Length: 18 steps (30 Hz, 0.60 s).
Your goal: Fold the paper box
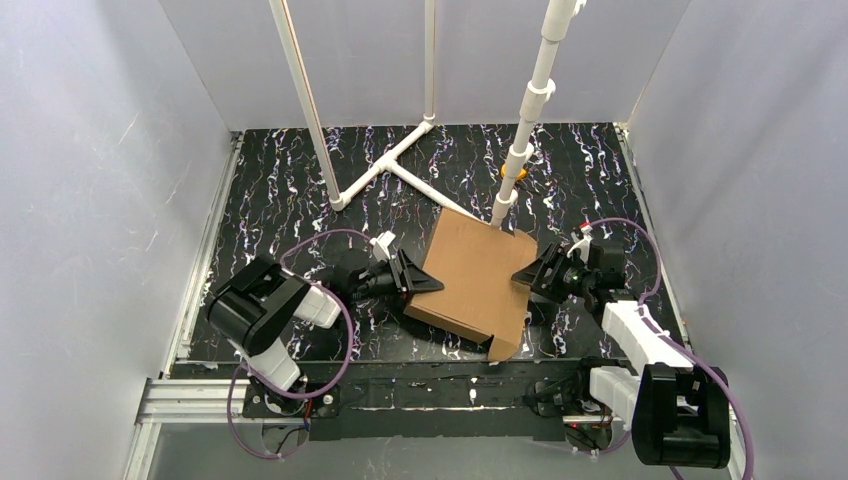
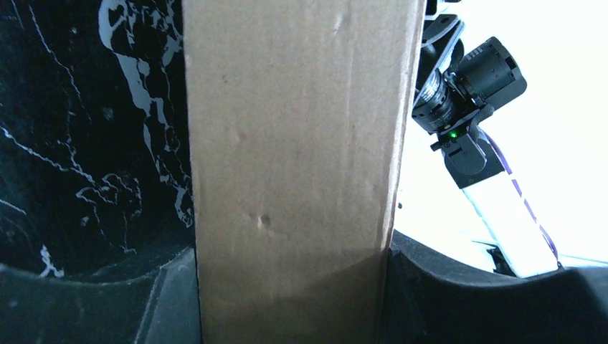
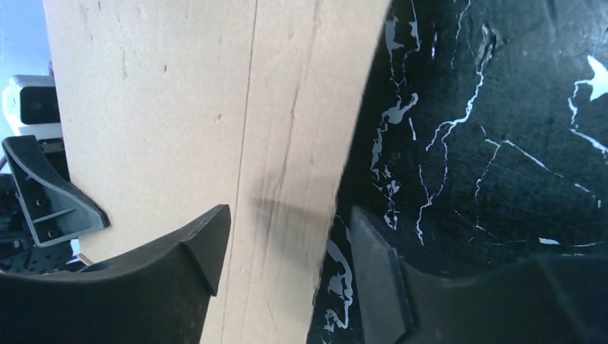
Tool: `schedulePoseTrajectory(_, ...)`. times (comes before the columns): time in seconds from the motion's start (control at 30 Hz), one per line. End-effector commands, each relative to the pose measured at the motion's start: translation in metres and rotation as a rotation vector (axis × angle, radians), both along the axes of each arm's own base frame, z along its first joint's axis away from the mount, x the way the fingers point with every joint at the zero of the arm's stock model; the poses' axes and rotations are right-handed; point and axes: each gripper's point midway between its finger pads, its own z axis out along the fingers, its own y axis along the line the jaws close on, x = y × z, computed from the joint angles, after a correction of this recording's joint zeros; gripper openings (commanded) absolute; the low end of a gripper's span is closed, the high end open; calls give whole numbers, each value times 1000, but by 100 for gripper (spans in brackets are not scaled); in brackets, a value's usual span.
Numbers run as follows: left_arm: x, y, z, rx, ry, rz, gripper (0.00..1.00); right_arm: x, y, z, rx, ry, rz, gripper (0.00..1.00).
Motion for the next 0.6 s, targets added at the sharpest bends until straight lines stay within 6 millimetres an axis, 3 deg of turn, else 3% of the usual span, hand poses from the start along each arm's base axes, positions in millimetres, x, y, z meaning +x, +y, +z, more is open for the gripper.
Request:
schedulePoseTrajectory(0.0, -4, 8, 20, 8, -94, -10, 22, 8, 0, 19, 7, -113, 41, 76)
schedulePoseTrajectory(0.17, -8, 24, 23, 46, -101, 0, 12, 16, 1, 47, -13, -234, 115, 98)
schedulePoseTrajectory(0.4, -10, 49, 44, 47, -118, 22, 4, 19, 1, 73, -2, -331, 159, 98)
schedulePoseTrajectory(0.57, -29, 88, 53, 268, -101, 35, 2, 32, -9, 105, -24, -439, 162, 98)
